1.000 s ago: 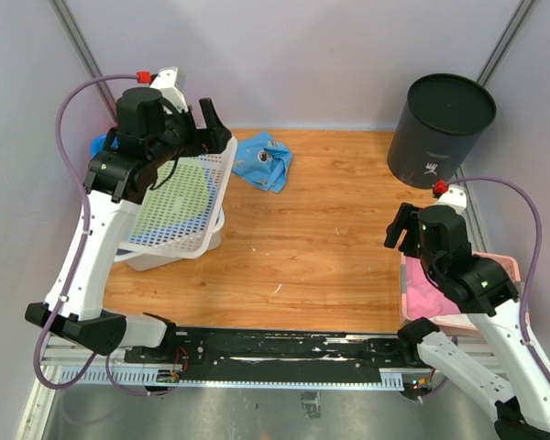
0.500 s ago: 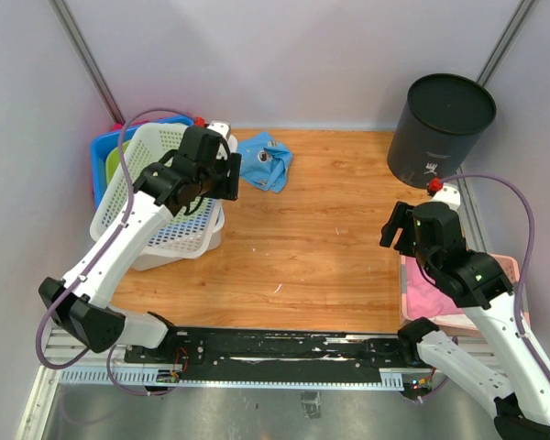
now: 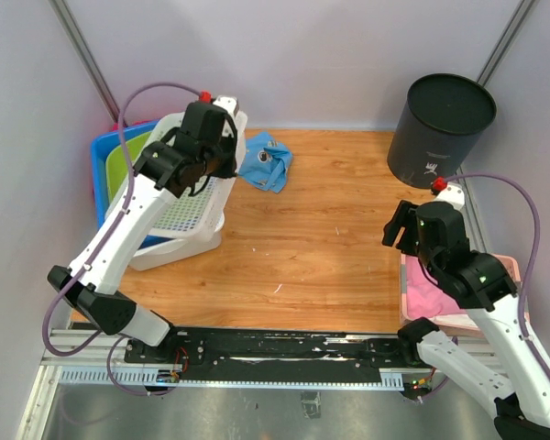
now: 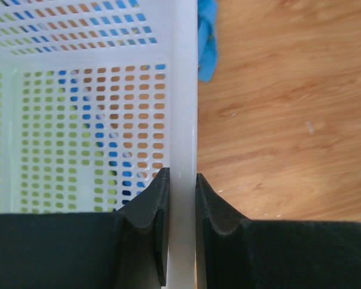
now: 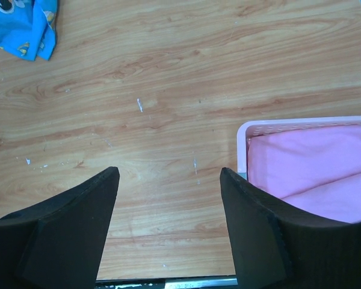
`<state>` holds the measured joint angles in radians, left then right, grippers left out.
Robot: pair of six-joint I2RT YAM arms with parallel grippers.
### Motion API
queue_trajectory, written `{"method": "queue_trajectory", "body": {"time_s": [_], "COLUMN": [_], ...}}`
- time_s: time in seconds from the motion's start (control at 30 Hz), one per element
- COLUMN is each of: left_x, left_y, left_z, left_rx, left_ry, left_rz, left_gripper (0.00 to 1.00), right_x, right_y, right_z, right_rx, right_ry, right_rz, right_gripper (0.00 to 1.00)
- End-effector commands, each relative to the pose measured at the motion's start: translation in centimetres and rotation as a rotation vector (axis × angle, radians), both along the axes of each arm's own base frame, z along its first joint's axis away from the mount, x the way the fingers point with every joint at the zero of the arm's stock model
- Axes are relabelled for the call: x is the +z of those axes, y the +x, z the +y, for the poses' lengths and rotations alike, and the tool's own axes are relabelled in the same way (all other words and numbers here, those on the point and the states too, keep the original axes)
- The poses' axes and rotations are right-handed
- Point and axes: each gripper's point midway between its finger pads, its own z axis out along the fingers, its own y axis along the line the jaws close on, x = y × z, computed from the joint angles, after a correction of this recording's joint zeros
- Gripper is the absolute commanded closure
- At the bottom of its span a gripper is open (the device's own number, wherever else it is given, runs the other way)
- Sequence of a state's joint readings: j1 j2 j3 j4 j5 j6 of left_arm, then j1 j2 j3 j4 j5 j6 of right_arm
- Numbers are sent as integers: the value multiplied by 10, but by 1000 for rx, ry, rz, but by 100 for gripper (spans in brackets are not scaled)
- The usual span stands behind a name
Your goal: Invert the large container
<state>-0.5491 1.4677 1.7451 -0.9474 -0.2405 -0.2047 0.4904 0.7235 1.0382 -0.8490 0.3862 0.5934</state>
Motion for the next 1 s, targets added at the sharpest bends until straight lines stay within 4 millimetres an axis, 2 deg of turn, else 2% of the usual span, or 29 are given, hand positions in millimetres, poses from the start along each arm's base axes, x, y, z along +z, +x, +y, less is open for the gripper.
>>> {"method": "queue_trajectory", "body": {"time_s": [0.0,0.13,0.23,0.37,0.47,0.57,0.8,0.97], "left_x": [87,140,154,161,158,156,125,87], "left_y": [0,-10,-24,-40,-47,-59,-45,-33], "left_z": [-37,-71,-110,-146,-166,-182,-194,-204], "left_rx": [-118,-250,-397,-509,-569,-662,-594,-538], "left_ry": [-207,-402,-580,-769,-926,-1116,-1311,-1484], "left_rz": [-152,-194,-145,-99,-42,2,100,243], "left_gripper": [100,100,100,100,100,100,100,100], "right_x": [36,67,92,122,138,143,128,119], "right_y": [-3,-10,-19,-35,-49,-57,-52,-41], "right_z": [-14,-34,-51,-77,-93,-101,-90,-73], "right_rx": [-32,-83,-123,-193,-232,-249,-194,-142], "right_ry": [-30,-75,-105,-148,-157,-159,-169,-144], "right_rz": [-78,-152,-213,-289,-345,-372,-314,-290], "right_gripper": [30,31,31,31,32,32,32,31]}}
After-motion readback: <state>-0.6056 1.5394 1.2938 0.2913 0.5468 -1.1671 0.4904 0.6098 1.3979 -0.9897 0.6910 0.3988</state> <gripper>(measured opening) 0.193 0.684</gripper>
